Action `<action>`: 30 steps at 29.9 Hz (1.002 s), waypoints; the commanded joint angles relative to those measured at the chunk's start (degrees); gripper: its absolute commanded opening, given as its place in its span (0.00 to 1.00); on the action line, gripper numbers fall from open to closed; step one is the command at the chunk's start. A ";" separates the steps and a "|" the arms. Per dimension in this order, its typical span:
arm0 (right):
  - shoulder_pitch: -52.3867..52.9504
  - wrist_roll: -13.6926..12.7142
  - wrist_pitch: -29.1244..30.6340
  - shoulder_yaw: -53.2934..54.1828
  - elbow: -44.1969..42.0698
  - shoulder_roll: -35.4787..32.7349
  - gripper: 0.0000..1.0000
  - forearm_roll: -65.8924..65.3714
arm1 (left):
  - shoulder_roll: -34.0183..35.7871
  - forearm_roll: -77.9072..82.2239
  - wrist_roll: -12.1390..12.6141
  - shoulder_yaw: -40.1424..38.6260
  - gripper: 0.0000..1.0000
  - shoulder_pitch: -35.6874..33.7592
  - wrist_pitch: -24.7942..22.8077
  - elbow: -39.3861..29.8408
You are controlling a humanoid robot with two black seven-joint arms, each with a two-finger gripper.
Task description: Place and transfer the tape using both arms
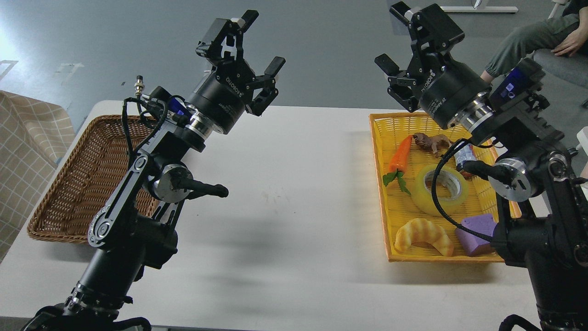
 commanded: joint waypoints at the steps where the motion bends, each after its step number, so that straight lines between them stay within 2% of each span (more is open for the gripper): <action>1: 0.15 0.19 0.32 -1.26 -0.74 0.00 1.00 0.04 | 0.00 -0.05 0.07 -0.03 0.98 0.62 0.02 0.16; 7: 0.16 0.27 0.32 -2.41 -0.92 0.00 1.00 0.04 | 0.00 0.04 -0.28 -0.11 0.98 2.82 -0.50 0.07; 15: 0.07 0.36 1.02 -2.06 -0.48 0.00 1.00 0.22 | 0.00 -0.05 -0.37 -0.38 0.98 1.42 -0.77 0.07; 17: -0.28 0.71 2.95 -1.54 -0.21 0.00 1.00 0.30 | 0.00 0.04 -1.50 -0.47 0.98 1.33 -0.77 -0.02; 20: -0.46 3.43 4.72 -0.57 -0.12 0.00 0.99 0.39 | 0.00 -0.05 -4.23 -0.38 0.98 1.33 -0.94 -1.07; 21: -0.55 4.48 5.07 -0.30 -0.12 0.00 0.99 0.39 | 0.00 -0.05 -4.58 -0.38 0.98 1.33 -0.94 -1.25; 22: -0.63 6.84 5.59 -0.13 -0.21 0.00 0.99 0.39 | 0.00 -0.14 -4.76 -0.38 0.98 1.24 -0.94 -1.16; 25: -0.90 10.20 5.69 0.22 -0.39 0.00 0.99 0.39 | 0.00 -1.27 -4.85 -0.55 0.98 1.24 -0.94 -1.16; 30: -0.99 10.29 5.69 0.58 -0.56 0.00 1.00 0.65 | 0.00 -4.35 -4.94 -0.55 0.98 1.42 -0.94 -1.16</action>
